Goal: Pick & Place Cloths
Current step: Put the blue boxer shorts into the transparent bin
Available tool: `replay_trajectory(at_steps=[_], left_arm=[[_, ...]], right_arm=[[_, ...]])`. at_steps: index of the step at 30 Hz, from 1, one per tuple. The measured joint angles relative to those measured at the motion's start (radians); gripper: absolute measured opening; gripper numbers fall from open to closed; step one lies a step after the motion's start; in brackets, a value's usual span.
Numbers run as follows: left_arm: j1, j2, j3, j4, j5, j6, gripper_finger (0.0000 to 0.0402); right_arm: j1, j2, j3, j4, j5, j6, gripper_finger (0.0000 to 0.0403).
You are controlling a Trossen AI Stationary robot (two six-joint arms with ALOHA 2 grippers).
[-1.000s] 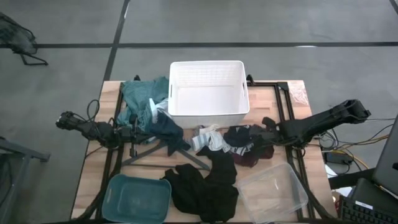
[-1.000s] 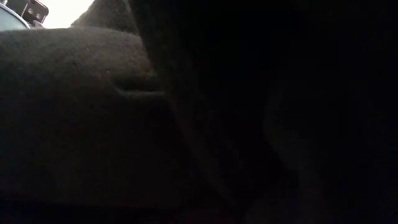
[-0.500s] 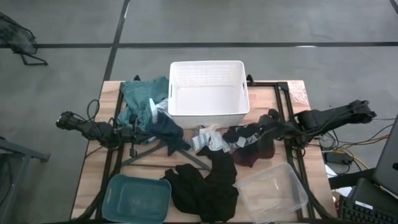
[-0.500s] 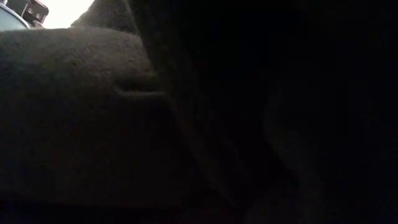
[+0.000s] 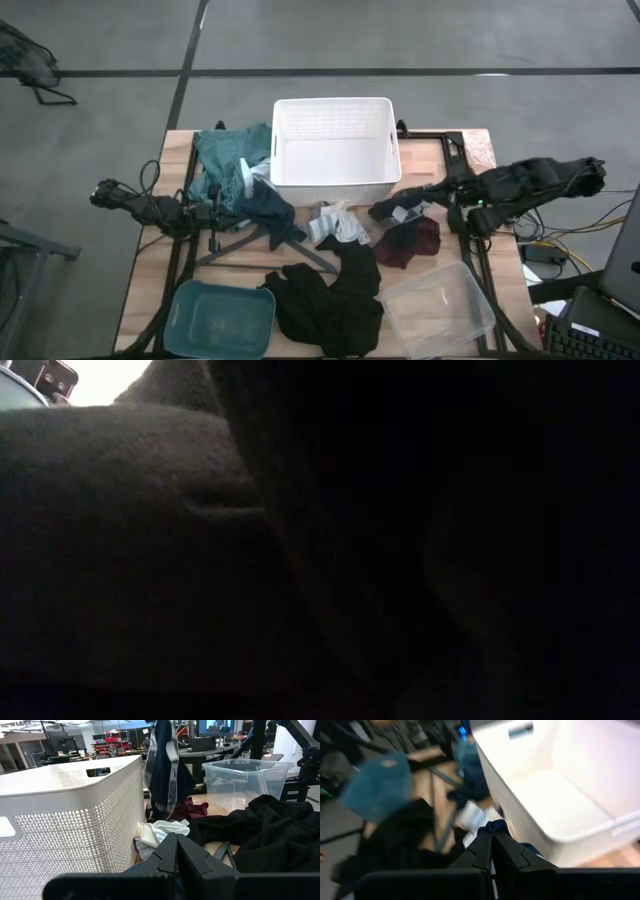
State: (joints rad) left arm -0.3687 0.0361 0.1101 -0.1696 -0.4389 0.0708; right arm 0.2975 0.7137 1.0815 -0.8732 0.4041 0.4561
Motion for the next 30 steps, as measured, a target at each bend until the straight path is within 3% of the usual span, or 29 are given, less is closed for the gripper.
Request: replay_trajectory(at_steps=[7,11,18,25,30], left_arm=[[-0.001,0.0,0.0,0.0,0.0,0.0,0.0012],[-0.001,0.0,0.0,0.0,0.0,0.0,0.0012],[0.0,0.0,0.0,0.0,0.0,0.0,0.0012],[0.0,0.0,0.0,0.0,0.0,0.0,0.0012],[0.0,0.0,0.0,0.0,0.0,0.0,0.0012]], right_arm=[[0.034,0.017,0.164,0.04,-0.014,-0.093,0.0008],[0.054,0.023,0.228,0.111,-0.095,-0.198,0.0008],[0.086,0.033,0.289,0.204,-0.391,-0.305,0.0008],[0.101,0.047,0.289,0.354,-0.809,-0.321,0.0008],[0.125,0.065,0.283,0.342,-0.884,-0.281,0.0008]])
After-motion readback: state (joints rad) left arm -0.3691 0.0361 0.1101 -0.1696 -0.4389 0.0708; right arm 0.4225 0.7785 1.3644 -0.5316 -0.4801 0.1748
